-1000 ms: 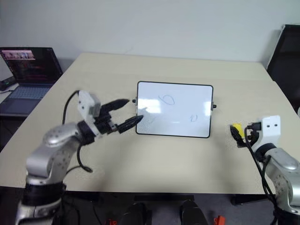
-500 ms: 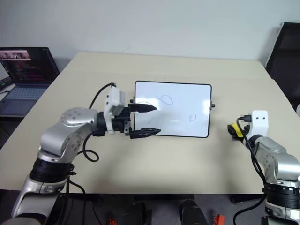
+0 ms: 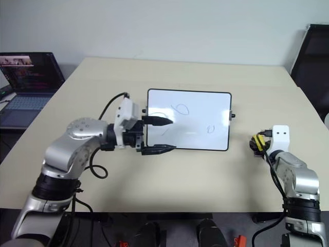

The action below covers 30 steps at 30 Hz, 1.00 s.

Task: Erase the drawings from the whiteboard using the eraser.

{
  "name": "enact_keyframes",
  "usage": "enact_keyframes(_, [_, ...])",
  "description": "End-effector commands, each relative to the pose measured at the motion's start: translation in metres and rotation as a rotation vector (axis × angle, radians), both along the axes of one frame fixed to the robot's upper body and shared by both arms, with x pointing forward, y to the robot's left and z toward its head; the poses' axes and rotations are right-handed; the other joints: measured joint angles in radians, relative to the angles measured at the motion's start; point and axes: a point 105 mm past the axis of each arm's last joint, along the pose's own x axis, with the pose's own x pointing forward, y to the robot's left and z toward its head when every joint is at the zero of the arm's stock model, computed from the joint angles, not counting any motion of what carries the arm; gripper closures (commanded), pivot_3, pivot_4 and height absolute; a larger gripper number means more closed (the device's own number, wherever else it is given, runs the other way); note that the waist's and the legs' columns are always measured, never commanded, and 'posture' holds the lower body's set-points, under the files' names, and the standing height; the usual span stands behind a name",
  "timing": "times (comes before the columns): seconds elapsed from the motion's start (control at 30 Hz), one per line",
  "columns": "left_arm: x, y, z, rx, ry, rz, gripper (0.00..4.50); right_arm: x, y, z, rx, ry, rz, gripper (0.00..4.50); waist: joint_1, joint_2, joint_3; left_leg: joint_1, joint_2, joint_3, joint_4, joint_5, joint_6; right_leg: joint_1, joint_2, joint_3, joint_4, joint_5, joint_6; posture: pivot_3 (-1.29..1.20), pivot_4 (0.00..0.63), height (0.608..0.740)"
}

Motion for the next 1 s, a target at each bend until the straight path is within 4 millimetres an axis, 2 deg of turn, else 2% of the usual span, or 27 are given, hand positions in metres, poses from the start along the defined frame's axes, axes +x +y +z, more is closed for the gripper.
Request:
enact_keyframes(0.03, [0.0, 0.007, 0.006, -0.002, -0.042, 0.019, 0.0, 0.006, -0.001, 0.013, -0.016, -0.053, -0.002, 1.94, 0.0, 0.0, 0.0, 0.0, 0.0, 0.0, 0.0, 0.0, 0.0, 0.0, 0.0, 0.0, 0.0, 0.0, 0.0, 0.0, 0.15, 0.74])
enact_keyframes(0.13, [0.0, 0.011, 0.003, 0.003, -0.034, 0.034, 0.0, 0.007, -0.001, 0.013, -0.014, -0.056, -0.001, 3.04, 0.0, 0.0, 0.0, 0.0, 0.0, 0.0, 0.0, 0.0, 0.0, 0.0, 0.0, 0.0, 0.0, 0.0, 0.0, 0.0, 0.15, 0.74])
enact_keyframes(0.17, [0.0, 0.012, 0.002, 0.001, -0.03, 0.042, 0.0, 0.007, 0.0, 0.014, -0.014, -0.058, 0.001, 3.24, 0.0, 0.0, 0.0, 0.0, 0.0, 0.0, 0.0, 0.0, 0.0, 0.0, 0.0, 0.0, 0.0, 0.0, 0.0, 0.0, 0.15, 0.74])
enact_keyframes(0.33, [0.007, 0.022, -0.001, -0.014, -0.012, 0.128, 0.0, 0.004, 0.004, 0.019, -0.014, -0.075, 0.017, 3.26, 0.0, 0.0, 0.0, 0.0, 0.0, 0.0, 0.0, 0.0, 0.0, 0.0, 0.0, 0.0, 0.0, 0.0, 0.0, 0.0, 0.15, 0.74])
enact_keyframes(0.5, [0.015, 0.038, -0.012, -0.008, 0.003, 0.275, 0.0, -0.011, 0.021, 0.035, -0.066, -0.127, 0.105, 3.26, 0.0, 0.0, 0.0, 0.0, 0.0, -0.001, 0.0, 0.0, 0.0, 0.0, 0.0, 0.0, 0.001, 0.0, 0.001, 0.0, 0.15, 0.74])
enact_keyframes(0.63, [0.015, 0.045, -0.021, 0.005, 0.017, 0.334, 0.0, -0.031, 0.061, 0.05, -0.129, -0.194, 0.265, 3.26, 0.002, 0.001, 0.0, 0.0, 0.0, -0.001, 0.0, 0.0, 0.0, 0.0, 0.0, -0.001, 0.001, 0.0, 0.0, 0.0, 0.15, 0.74])
enact_keyframes(0.77, [0.013, 0.043, -0.022, 0.006, 0.026, 0.321, 0.0, -0.041, 0.1, 0.06, -0.164, -0.242, 0.392, 3.27, 0.001, 0.001, 0.0, 0.0, 0.001, -0.001, 0.001, 0.0, 0.0, -0.001, 0.001, 0.0, 0.001, -0.001, -0.001, 0.0, 0.15, 0.74])
enact_keyframes(0.87, [0.01, 0.04, -0.023, 0.015, 0.037, 0.285, 0.0, -0.039, 0.123, 0.06, -0.24, -0.254, 0.471, 3.27, 0.001, 0.001, 0.0, 0.0, 0.001, -0.001, 0.003, 0.0, 0.0, 0.0, 0.0, 0.0, 0.001, -0.001, -0.001, 0.0, 0.15, 0.74])
enact_keyframes(1.0, [0.005, 0.036, -0.024, 0.026, 0.057, 0.226, 0.0, -0.015, 0.134, 0.067, -0.312, -0.308, 0.422, 3.27, 0.001, 0.001, 0.0, 0.0, 0.001, -0.001, 0.004, 0.0, 0.0, 0.0, 0.0, 0.0, 0.001, 0.0, -0.002, 0.0, 0.15, 0.74])
